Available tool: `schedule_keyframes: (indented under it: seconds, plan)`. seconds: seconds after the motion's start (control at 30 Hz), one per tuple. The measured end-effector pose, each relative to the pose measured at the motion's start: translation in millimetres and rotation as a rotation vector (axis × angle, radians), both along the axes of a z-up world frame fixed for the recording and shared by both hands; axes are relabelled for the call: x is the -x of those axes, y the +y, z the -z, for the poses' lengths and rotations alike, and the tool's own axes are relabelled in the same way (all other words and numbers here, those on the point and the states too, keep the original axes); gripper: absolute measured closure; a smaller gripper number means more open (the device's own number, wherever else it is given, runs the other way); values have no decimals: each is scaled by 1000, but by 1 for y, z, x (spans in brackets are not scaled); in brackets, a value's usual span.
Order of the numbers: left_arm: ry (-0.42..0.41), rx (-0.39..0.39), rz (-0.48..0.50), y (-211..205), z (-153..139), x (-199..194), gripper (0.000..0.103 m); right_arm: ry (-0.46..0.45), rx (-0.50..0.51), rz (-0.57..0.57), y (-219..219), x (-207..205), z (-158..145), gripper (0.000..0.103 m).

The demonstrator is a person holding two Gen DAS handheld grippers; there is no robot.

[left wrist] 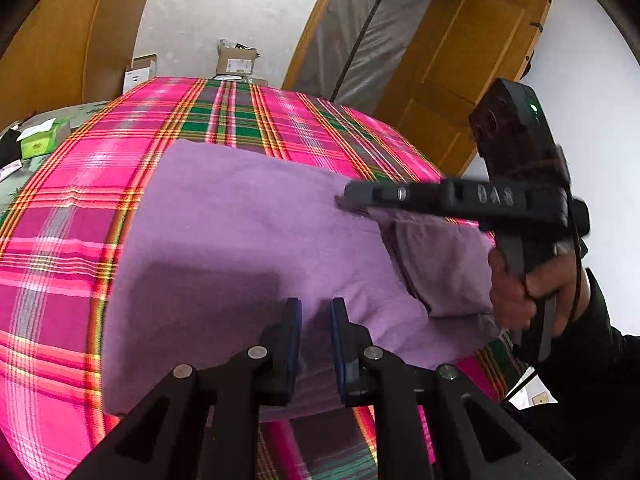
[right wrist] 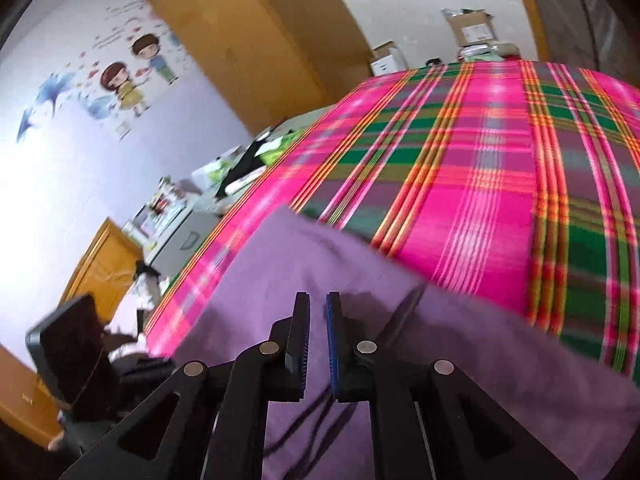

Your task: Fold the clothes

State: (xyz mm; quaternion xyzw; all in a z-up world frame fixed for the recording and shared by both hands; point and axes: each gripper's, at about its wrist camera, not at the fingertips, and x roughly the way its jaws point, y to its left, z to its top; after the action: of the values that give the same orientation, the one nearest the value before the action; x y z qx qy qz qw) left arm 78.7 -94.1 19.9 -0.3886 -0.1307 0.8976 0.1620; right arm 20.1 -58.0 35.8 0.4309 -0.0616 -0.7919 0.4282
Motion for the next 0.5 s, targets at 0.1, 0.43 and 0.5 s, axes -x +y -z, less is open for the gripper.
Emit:
schedule_keyframes:
  seconds: [0.1,0.43,0.5]
  plan:
    - [-2,8,12,7,3,-6,85,-7,-33,-18,2,-11,11,92]
    - [16,-21,14,12,-5,-11,85,-112,27,40,43,-31,22,75]
    - [13,-17,14,13,-5,-10,85,-117,29,17,41,-37,23,75]
